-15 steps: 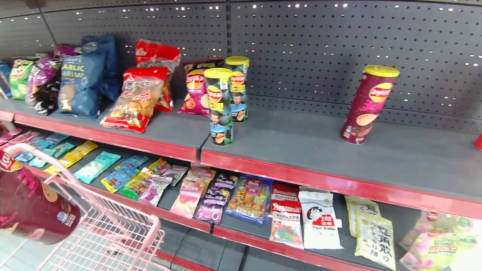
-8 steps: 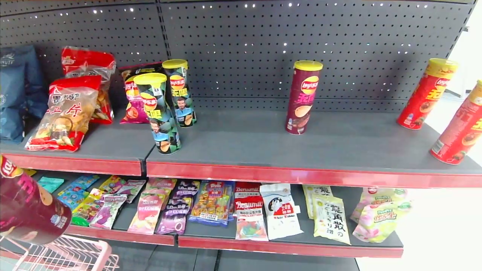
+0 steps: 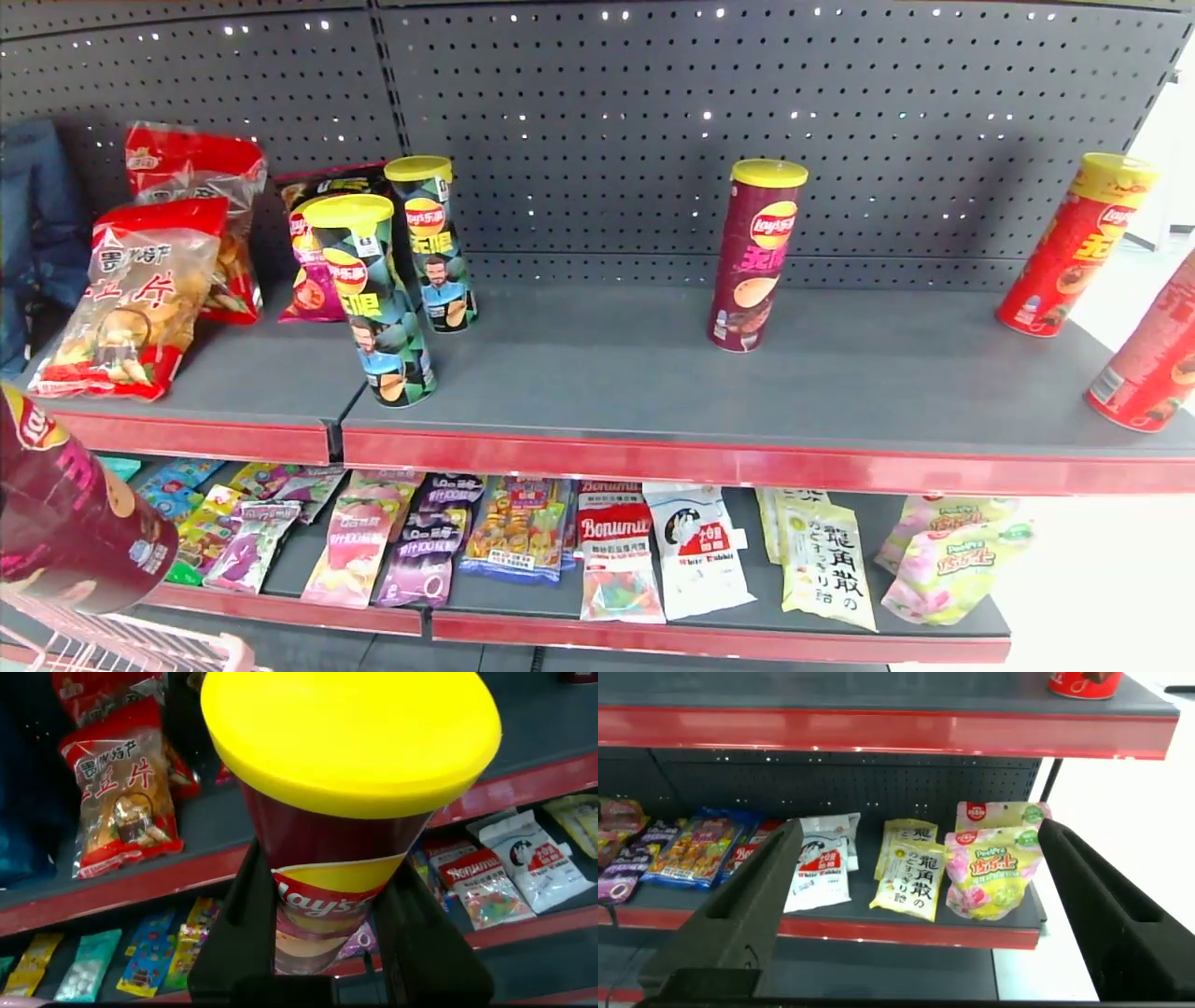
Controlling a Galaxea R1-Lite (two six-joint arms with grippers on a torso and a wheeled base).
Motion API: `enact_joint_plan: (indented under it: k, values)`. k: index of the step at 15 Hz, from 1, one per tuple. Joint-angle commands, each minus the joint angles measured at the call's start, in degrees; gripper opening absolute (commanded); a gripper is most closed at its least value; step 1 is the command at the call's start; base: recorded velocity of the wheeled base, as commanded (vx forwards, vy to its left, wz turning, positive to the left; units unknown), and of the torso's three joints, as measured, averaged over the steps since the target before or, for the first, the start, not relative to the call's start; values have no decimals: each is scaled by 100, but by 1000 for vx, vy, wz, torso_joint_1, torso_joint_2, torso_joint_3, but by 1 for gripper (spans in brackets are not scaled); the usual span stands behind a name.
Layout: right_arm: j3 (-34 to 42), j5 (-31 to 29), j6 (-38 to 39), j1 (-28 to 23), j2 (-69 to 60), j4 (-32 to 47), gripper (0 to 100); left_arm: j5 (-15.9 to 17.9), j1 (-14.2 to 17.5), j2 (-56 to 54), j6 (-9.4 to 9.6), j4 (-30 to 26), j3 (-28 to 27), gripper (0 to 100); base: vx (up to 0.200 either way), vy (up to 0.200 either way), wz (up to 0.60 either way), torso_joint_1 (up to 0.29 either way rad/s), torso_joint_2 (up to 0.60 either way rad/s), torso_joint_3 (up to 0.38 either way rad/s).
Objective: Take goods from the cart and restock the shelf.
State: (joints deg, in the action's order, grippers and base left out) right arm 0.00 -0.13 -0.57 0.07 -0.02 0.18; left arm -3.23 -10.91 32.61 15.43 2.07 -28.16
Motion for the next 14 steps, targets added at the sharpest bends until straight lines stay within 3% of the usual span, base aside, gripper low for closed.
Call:
enact_joint_plan:
  k: [1,2,4,7,9,11,13,14]
  values:
    - [0,5,5,1,2,-1,100,-2,1,17,4,4,4,0,200,0,0,12,2,2]
    - [0,5,5,1,2,-1,100,7,1,17,4,4,4,0,200,0,0,7,-2,7]
    - [0,5,5,1,2,-1,100,33,-8,-123,197,4,21,0,0,0,0,0,0,0]
    - [0,13,-13,1,11,-1,100,15,-8,-440,267,-5,144,0,0,0,0,0,0,0]
    - [-9,101,5,10,20,8,100,-2,1,-668,522,-5,206,0,0,0,0,0,0,0]
    - [-264,558,-171,37,108,-18,100,-29,1,-774,786,-23,214,0,0,0,0,0,0,0]
    - [-1758,752,172,63,1831,-9,100,-29,1,-791,689,4,188,0,0,0,0,0,0,0]
    - [-2681,787,356,98,2780,-1,100,24,1,-826,417,-5,241,0,0,0,0,0,0,0]
